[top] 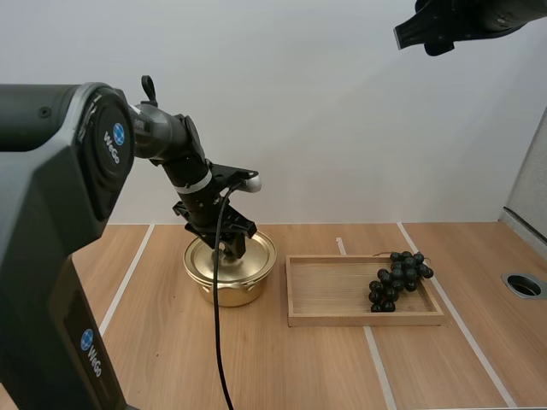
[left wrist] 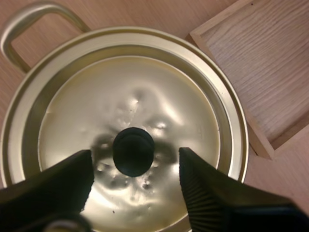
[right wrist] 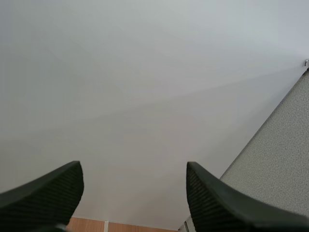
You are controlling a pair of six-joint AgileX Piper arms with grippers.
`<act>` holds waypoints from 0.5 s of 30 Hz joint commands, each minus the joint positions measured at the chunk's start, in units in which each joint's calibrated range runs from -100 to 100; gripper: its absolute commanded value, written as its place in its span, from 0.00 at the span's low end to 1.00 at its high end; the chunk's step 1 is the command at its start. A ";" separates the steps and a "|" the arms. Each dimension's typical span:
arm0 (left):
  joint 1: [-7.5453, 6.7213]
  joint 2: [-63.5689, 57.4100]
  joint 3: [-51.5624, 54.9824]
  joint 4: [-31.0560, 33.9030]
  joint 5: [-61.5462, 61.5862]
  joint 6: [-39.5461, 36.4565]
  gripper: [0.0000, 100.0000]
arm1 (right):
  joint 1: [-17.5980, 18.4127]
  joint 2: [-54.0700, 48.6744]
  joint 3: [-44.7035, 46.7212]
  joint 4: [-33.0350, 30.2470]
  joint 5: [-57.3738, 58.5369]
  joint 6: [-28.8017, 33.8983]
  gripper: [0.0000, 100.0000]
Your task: Open the pot, put the pineapple inside, and close it
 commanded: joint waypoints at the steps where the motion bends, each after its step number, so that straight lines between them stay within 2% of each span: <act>1: -0.17 -0.13 0.08 -3.56 -3.37 0.78 1.00 | -0.25 -0.51 -0.15 -0.64 0.86 0.02 1.00; 5: -0.17 -1.75 -1.56 -3.82 -8.77 2.21 1.00 | -0.25 -0.51 -0.15 -0.64 1.46 0.02 1.00; 11: -0.10 -8.62 -10.53 -4.03 -14.66 2.12 1.00 | -0.25 -0.51 -0.15 -0.64 1.55 0.02 1.00; 15: -0.10 -15.20 -15.62 -4.03 -24.22 2.12 1.00 | -0.25 -0.51 -0.15 -1.40 2.80 0.02 1.00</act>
